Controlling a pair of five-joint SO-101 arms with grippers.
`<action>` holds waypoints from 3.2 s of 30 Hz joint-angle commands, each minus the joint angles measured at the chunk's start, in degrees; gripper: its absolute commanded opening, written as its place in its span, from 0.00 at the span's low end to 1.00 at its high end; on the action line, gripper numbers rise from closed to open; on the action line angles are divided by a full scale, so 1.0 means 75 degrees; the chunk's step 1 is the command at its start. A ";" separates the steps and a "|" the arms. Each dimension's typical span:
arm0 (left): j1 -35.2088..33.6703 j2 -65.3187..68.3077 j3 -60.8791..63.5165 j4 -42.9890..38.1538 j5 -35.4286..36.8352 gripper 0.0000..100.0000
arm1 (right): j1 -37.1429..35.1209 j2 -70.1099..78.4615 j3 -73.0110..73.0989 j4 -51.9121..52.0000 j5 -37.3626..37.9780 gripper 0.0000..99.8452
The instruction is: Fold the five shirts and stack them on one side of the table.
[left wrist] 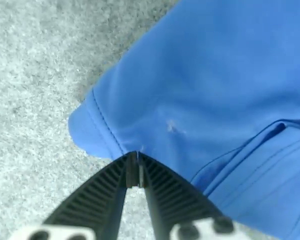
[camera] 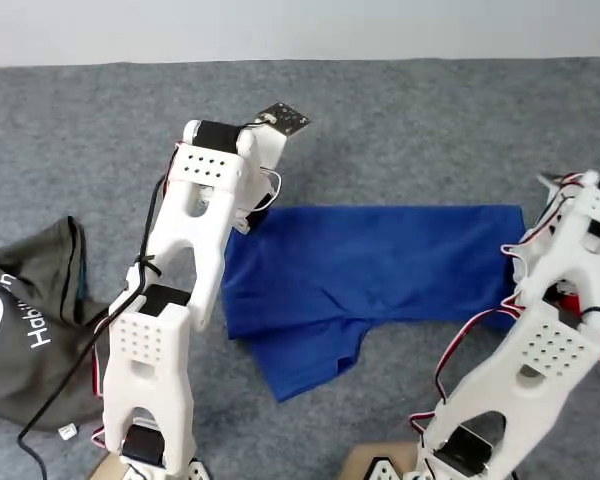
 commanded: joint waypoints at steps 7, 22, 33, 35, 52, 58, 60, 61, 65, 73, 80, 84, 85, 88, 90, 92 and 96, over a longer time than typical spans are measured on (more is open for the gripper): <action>0.0000 -0.0563 -0.0029 0.0223 -0.0117 0.02 | 0.0182 -0.0111 -0.0141 0.0053 0.0047 0.09; 0.0012 -0.0563 -0.0018 0.0223 -0.0117 0.02 | 0.0381 -0.0029 -0.0129 0.0170 0.0070 0.09; 0.0012 -0.0563 -0.0018 0.0223 -0.0117 0.02 | 0.0299 0.0545 -0.0117 0.0252 0.0082 0.04; 0.0012 -0.0563 -0.0018 0.0223 -0.0117 0.02 | 0.0299 0.0510 -0.0141 0.0252 0.0082 0.03; 0.0012 -0.0563 -0.0018 0.0223 -0.0117 0.02 | 0.0346 -0.0744 -0.0141 -0.0041 0.0563 0.01; 0.0012 -0.0563 -0.0018 0.0223 -0.0117 0.02 | 0.0346 -0.0744 -0.0141 0.0229 0.0551 0.04; 0.0023 -0.0563 -0.0018 0.0223 -0.0117 0.02 | 0.0346 -0.0674 -0.0117 0.0229 0.0551 0.06; 0.0023 -0.0563 -0.0018 0.0223 -0.0117 0.02 | 0.0346 -0.0604 -0.0141 0.0229 0.0563 0.06; 0.0023 -0.0563 -0.0018 0.0223 -0.0117 0.02 | 0.0334 -0.0311 -0.0141 0.0217 0.0563 0.04; 0.0023 -0.0563 -0.0018 0.0223 -0.0117 0.02 | 0.0346 -0.0135 -0.0281 0.0229 0.0586 0.01; 0.0023 -0.0563 -0.0018 0.0223 -0.0117 0.02 | 0.0522 -0.0123 -0.1125 0.0240 0.0856 0.01; 0.0023 -0.0563 -0.0018 0.0223 -0.0117 0.02 | 0.0627 -0.0053 -0.1618 0.0229 0.1020 0.01; 0.0023 -0.0563 -0.0018 0.0223 -0.0117 0.02 | 0.0627 -0.0053 -0.1664 0.0182 0.1078 0.01; 0.0023 -0.0563 -0.0018 0.0223 -0.0117 0.02 | 0.0627 -0.0041 -0.1664 -0.0182 0.1184 0.01; 0.0023 -0.0563 -0.0018 0.0223 -0.0117 0.02 | 0.0627 0.0076 -0.1664 -0.0252 0.1301 0.01; 0.0023 -0.0563 -0.0018 0.0223 -0.0117 0.02 | 0.0604 0.0205 -0.1676 0.0111 0.1360 0.01; 0.0023 -0.0563 -0.0018 0.0223 -0.0117 0.02 | 0.0627 0.0240 -0.1442 0.0522 0.0985 0.05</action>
